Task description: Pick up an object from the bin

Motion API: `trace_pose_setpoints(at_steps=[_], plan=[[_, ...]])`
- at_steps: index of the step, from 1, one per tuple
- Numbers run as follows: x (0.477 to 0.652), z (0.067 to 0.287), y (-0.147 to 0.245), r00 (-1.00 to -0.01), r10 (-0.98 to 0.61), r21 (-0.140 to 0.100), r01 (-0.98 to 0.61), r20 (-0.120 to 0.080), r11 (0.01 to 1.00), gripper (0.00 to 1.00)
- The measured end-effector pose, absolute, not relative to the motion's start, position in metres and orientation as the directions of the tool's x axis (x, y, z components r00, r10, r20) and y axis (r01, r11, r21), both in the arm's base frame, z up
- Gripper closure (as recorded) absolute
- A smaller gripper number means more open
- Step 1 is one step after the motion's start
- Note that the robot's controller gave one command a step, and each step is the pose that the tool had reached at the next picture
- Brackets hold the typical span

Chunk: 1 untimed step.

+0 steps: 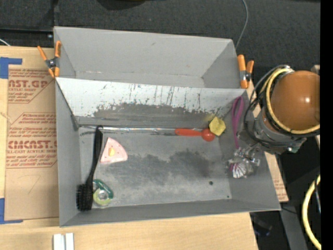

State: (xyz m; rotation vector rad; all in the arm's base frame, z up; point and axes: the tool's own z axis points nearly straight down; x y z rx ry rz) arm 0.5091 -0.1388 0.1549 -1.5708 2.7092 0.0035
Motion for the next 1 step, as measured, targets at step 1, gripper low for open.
trace_pose_setpoints(at_steps=[1], plan=[[0.4850, 0.2335, -0.1266, -0.443, -0.896, 0.005, -0.897, -0.009, 0.443, 1.00]])
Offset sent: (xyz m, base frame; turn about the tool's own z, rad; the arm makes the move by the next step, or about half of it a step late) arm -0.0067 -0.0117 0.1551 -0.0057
